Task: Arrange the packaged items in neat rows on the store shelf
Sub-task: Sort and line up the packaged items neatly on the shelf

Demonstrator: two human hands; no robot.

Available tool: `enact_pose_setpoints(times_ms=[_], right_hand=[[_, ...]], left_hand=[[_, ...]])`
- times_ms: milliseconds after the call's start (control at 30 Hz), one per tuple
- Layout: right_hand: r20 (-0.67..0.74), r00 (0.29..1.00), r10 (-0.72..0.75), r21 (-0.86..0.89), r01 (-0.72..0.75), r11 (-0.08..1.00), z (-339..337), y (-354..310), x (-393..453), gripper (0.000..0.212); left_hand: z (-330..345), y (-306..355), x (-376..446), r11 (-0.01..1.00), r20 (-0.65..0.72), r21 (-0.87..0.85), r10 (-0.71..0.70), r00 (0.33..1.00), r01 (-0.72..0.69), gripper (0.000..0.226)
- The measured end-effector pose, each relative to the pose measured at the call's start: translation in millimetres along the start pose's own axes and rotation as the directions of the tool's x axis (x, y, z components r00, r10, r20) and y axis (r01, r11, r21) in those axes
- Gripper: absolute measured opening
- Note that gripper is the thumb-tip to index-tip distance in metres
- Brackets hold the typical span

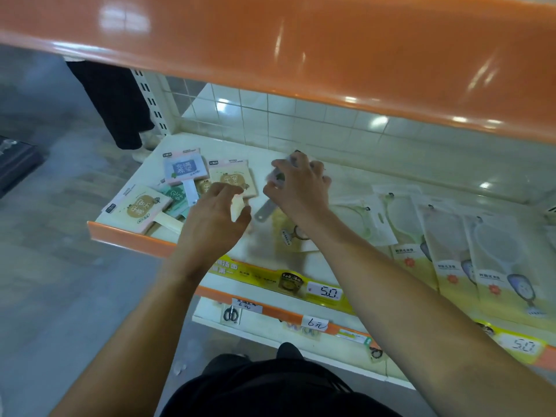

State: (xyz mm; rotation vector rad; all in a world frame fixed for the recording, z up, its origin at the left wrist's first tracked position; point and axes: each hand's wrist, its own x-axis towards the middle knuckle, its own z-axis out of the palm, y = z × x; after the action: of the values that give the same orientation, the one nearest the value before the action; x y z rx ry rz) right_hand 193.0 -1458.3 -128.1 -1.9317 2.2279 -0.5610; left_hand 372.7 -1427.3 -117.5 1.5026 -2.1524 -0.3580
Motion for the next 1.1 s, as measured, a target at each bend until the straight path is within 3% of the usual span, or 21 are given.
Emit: enact_pose_setpoints(times_ms=[500, 833, 967, 1100], right_hand=[[0.061, 0.955, -0.289, 0.063, 0.285, 0.956, 53, -136, 23, 0.045], [0.125, 0.943, -0.308, 0.02, 0.308, 0.951, 82, -170, 43, 0.048], [0.237, 0.93, -0.281, -0.02, 0.294, 0.956, 101, -169, 45, 0.051], [0.257, 0.933, -0.253, -0.035, 0.271, 0.962, 110, -168, 43, 0.053]], left_hand=[[-64, -90, -41, 0.954, -0.094, 0.08, -0.283, 0.955, 0.29, 0.037], [-75, -127, -36, 0.934, -0.067, 0.091, -0.341, 0.938, 0.346, 0.04], [-79, -137, -37, 0.93, -0.072, 0.072, -0.355, 0.932, 0.36, 0.039], [-81, -144, -37, 0.927, -0.056, 0.051, -0.369, 0.928, 0.372, 0.039]])
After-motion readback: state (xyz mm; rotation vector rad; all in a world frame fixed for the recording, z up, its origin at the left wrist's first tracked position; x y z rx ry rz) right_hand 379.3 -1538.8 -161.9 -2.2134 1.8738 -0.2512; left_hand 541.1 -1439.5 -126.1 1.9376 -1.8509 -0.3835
